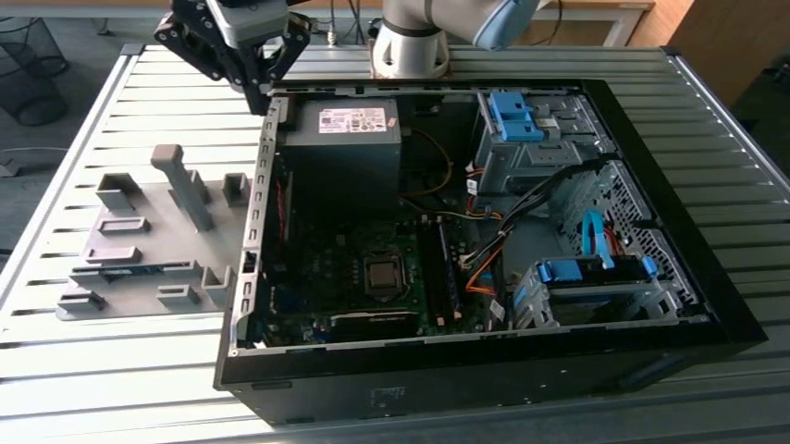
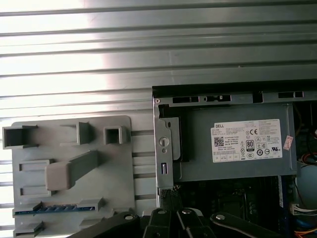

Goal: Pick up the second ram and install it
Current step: 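Reach for the second ram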

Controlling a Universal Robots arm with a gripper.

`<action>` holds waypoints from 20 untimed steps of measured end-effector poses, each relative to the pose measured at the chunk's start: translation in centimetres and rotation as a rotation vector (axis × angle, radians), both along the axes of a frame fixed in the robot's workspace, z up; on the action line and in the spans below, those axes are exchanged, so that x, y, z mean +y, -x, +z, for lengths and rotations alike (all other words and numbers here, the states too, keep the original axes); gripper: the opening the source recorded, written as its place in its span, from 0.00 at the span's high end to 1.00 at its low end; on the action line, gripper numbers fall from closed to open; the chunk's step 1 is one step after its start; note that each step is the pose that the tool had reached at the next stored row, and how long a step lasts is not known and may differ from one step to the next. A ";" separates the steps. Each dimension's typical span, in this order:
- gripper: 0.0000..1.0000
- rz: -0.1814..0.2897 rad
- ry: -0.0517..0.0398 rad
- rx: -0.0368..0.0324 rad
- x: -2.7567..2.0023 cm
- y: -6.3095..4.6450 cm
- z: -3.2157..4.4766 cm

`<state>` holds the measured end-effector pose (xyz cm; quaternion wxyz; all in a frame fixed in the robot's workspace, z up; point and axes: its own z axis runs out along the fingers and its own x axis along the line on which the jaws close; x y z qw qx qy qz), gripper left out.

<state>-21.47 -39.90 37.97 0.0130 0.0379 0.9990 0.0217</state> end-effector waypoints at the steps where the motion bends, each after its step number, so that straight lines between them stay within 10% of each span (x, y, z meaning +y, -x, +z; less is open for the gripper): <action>1: 0.90 0.000 0.0000 0.0000 0.00 0.1 -0.01; 20: 0.90 0.000 0.0000 0.0000 0.00 0.9 -0.16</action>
